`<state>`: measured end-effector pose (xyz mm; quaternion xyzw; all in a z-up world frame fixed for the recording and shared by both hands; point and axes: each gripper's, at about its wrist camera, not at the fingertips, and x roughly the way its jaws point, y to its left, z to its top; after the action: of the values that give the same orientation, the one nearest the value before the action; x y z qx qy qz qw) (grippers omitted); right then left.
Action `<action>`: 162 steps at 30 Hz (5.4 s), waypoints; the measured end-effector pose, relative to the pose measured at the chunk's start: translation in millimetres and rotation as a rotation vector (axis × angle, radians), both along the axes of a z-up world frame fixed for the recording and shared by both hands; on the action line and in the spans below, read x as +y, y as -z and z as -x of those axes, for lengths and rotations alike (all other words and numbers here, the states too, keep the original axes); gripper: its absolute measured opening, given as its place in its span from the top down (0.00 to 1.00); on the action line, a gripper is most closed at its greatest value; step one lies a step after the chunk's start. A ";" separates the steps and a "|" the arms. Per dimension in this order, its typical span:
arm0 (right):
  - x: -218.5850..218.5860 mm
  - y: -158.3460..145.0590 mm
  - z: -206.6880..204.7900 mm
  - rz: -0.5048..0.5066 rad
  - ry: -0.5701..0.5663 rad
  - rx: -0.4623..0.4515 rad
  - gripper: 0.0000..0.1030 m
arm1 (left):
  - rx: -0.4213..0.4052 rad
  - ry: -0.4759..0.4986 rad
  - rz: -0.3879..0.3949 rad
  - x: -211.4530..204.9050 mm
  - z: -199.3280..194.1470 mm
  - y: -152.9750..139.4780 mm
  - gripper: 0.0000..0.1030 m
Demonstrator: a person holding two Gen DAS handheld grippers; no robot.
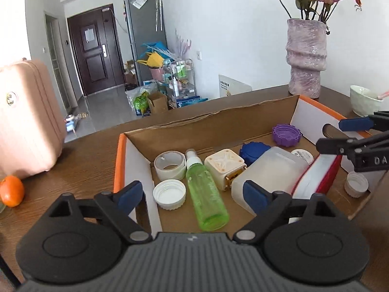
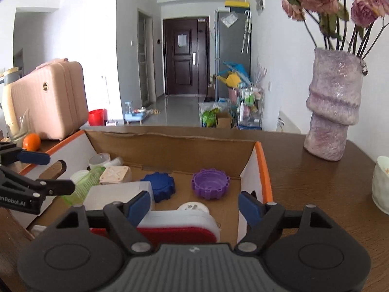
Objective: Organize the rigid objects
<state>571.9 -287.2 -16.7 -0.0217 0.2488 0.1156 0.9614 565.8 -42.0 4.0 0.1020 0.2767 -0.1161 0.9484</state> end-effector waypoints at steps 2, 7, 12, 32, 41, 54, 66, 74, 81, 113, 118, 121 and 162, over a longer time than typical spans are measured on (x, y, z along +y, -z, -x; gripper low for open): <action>-1.6 1.0 1.4 -0.018 0.015 -0.003 0.22 | -0.040 -0.002 -0.015 -0.2 12.6 -3.3 0.06; -0.6 -1.8 13.4 -0.022 0.015 0.032 0.22 | -0.066 -0.005 -0.008 5.2 46.3 -13.5 0.04; -2.9 -19.1 59.7 -0.066 0.039 0.001 0.21 | -0.141 -0.058 0.025 11.1 93.6 -35.1 0.04; 5.6 -45.5 365.3 -0.059 -0.041 -0.268 0.06 | -0.418 -0.277 0.136 38.3 420.6 -56.1 0.00; 17.3 -14.5 495.5 -0.113 0.071 -0.319 0.00 | -0.411 -0.333 0.183 48.9 534.7 -26.1 0.00; 38.4 3.9 584.0 -0.059 -0.034 -0.232 0.00 | -0.380 -0.281 0.171 43.6 583.5 -22.8 0.00; 36.6 -1.3 574.2 -0.075 -0.023 -0.243 0.00 | -0.387 -0.304 0.193 50.1 582.3 -24.5 0.00; 42.0 -3.1 576.6 -0.062 -0.039 -0.268 0.00 | -0.408 -0.285 0.184 46.7 585.4 -25.9 0.00; 36.9 -4.1 571.9 -0.076 -0.016 -0.267 0.00 | -0.421 -0.287 0.158 45.0 583.2 -26.1 0.00; 39.2 -5.9 575.0 -0.066 -0.015 -0.288 0.00 | -0.453 -0.274 0.167 43.9 587.5 -29.3 0.00; 38.8 -6.4 574.4 -0.064 -0.016 -0.288 0.00 | -0.455 -0.271 0.166 43.8 587.5 -29.7 0.00; 38.7 -6.4 574.1 -0.066 -0.016 -0.287 0.00 | -0.452 -0.269 0.164 44.3 586.7 -29.2 0.00; 40.2 -4.5 574.0 -0.061 -0.015 -0.290 0.00 | -0.457 -0.264 0.159 44.3 586.6 -28.8 0.00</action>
<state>-2.1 -247.0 -12.2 -0.0109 0.1034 0.1262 0.9865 -20.8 2.3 32.8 0.0140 0.0563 0.0132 0.9982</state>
